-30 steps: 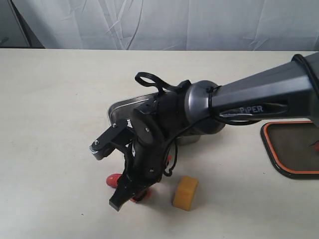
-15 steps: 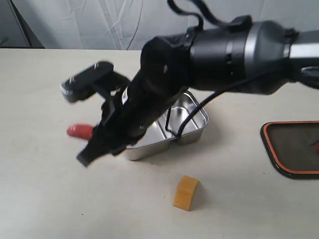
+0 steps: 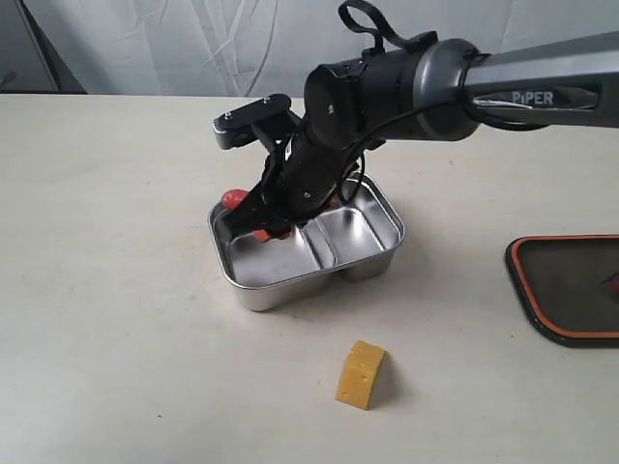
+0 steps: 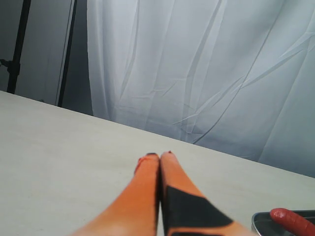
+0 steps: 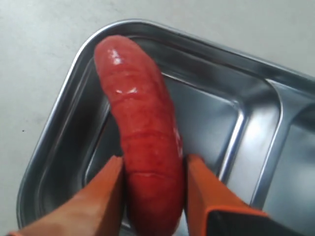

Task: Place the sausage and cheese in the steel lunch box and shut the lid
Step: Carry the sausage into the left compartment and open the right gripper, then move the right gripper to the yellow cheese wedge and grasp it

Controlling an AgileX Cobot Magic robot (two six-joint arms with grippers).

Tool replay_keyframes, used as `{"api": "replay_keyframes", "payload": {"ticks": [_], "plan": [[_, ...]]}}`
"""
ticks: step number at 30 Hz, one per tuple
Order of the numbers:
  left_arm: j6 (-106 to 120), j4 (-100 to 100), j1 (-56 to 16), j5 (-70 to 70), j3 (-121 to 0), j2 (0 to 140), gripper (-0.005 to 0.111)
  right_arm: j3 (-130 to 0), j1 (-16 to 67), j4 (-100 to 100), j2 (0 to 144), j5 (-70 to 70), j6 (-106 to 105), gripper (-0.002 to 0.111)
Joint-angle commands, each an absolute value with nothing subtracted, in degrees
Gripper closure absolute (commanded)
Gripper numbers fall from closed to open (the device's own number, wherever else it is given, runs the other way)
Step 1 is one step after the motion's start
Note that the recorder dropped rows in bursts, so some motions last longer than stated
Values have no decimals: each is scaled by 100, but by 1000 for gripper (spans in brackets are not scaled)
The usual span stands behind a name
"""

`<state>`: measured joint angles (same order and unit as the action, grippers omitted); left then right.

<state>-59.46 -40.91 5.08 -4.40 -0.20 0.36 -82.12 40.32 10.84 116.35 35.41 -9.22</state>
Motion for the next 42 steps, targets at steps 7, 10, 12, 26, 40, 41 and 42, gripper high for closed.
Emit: {"api": "replay_keyframes", "payload": {"ticks": [7, 10, 12, 26, 40, 41, 42], "plan": [[-5934, -4126, 439, -434, 0, 0, 107, -8266, 4006, 1753, 11823, 3954, -863, 64], [-5934, -4126, 439, -434, 0, 0, 107, -8266, 4006, 1769, 11797, 4164, -830, 48], [-5934, -4126, 439, -434, 0, 0, 107, -8266, 4006, 1887, 11776, 4375, -830, 52], [-5934, -4126, 439, -434, 0, 0, 107, -8266, 4339, 3066, 11786, 3291, -1089, 108], [-5934, -4126, 439, -434, 0, 0, 107, -8561, 4152, -730, 10856, 4004, 1448, 108], [-5934, -4126, 439, -434, 0, 0, 107, -8561, 4049, -1067, 10807, 4311, 1721, 108], [-5934, -4126, 439, -434, 0, 0, 107, -8561, 3933, -1151, 10761, 4657, 1809, 108]]}}
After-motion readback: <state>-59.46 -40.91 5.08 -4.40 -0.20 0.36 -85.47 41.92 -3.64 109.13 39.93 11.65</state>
